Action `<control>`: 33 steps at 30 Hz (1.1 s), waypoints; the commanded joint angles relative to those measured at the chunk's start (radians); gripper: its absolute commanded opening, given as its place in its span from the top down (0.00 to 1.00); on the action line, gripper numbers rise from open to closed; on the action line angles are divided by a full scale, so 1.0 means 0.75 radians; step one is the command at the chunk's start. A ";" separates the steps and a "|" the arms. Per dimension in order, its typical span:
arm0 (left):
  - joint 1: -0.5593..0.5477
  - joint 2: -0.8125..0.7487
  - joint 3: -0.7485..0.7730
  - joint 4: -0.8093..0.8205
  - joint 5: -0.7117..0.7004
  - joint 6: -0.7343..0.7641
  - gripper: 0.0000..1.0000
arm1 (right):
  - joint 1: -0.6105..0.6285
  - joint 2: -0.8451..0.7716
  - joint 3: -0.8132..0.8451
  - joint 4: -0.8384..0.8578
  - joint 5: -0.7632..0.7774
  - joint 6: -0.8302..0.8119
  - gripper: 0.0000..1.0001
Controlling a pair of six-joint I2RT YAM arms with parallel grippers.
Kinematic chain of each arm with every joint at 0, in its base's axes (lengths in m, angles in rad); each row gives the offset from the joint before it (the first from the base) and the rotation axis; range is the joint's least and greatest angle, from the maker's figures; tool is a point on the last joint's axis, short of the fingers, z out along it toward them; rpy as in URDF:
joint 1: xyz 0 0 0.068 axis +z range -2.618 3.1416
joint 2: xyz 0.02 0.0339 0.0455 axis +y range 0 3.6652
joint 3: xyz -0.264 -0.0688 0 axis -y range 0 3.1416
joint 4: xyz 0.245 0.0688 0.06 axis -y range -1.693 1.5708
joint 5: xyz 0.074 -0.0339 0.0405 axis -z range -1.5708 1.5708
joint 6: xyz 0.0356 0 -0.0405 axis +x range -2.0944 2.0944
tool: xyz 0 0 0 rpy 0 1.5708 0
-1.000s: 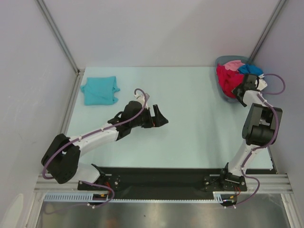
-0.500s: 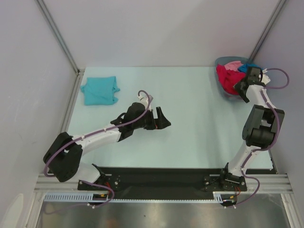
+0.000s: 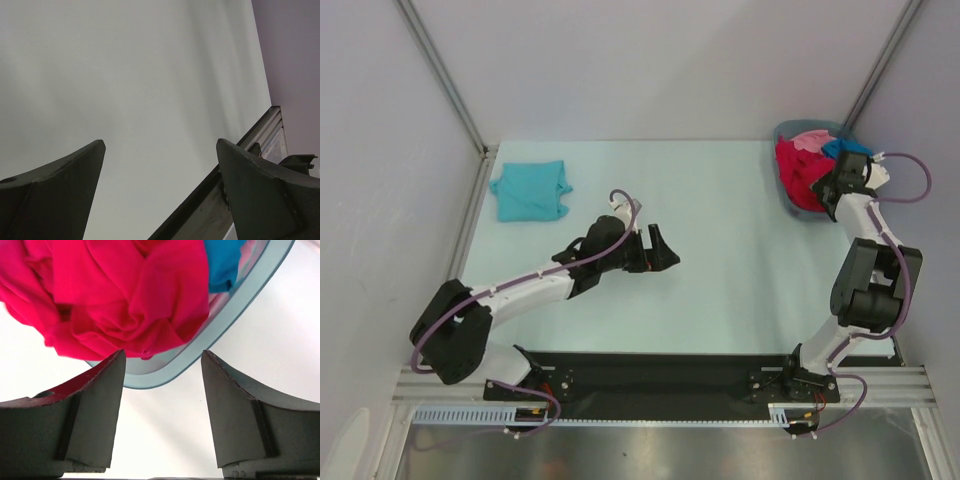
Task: Fold and stack the t-shirts
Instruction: Grab the tshirt from the pile
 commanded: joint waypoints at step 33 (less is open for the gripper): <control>-0.010 -0.099 0.059 -0.067 -0.059 0.038 0.00 | -0.007 0.321 0.298 0.053 -0.024 -0.008 0.31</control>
